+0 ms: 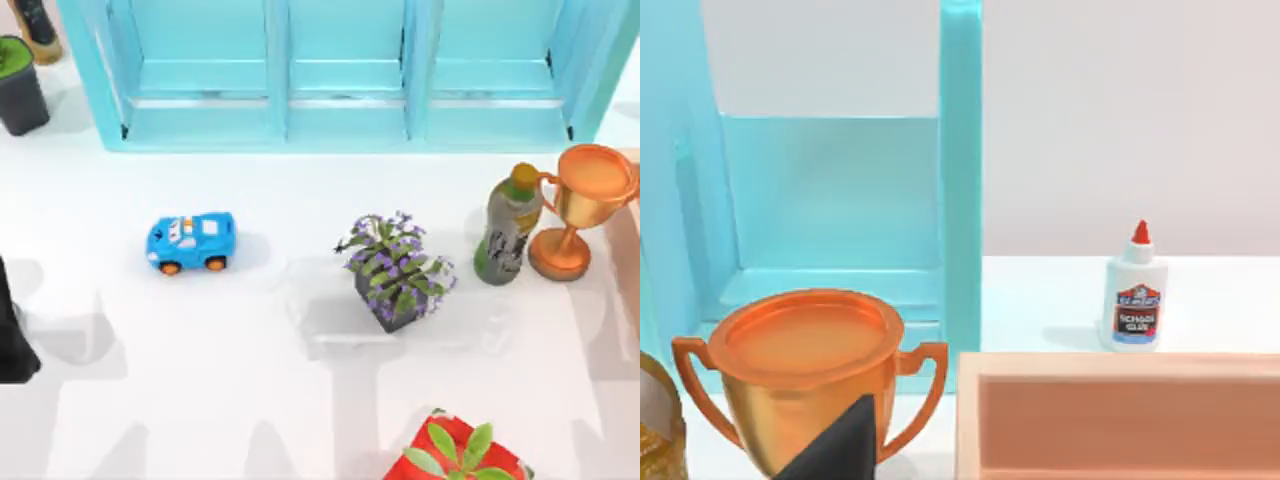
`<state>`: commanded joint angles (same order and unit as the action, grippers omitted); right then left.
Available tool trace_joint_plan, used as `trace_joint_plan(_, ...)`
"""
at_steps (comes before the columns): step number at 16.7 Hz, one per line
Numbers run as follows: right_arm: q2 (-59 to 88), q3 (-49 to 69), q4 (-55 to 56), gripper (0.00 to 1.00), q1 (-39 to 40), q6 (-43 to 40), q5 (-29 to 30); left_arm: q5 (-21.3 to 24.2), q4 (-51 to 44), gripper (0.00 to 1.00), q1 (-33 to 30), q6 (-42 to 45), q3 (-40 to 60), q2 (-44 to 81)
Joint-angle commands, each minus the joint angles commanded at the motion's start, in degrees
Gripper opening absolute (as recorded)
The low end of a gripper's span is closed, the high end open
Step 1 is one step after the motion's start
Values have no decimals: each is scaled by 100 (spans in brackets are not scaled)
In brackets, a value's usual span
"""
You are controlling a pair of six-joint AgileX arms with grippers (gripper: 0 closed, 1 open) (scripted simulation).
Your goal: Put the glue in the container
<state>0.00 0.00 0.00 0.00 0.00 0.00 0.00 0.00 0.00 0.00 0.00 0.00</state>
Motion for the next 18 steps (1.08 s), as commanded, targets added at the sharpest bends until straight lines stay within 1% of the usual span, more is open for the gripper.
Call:
trace_joint_plan(4,170,51,-1,100,-25,-15,-7,0,0,100,0,0,0,0)
trace_joint_plan(7,863,343,87,100,-109,-59,-50,0,0,100,0,0,0,0)
trace_joint_plan(11,2553,1172,459,100,-256,-137,-187,0,0,100,0,0,0,0)
trace_joint_plan(18,6199,3188,1436,100,-556,-325,-527,0,0,100,0,0,0,0)
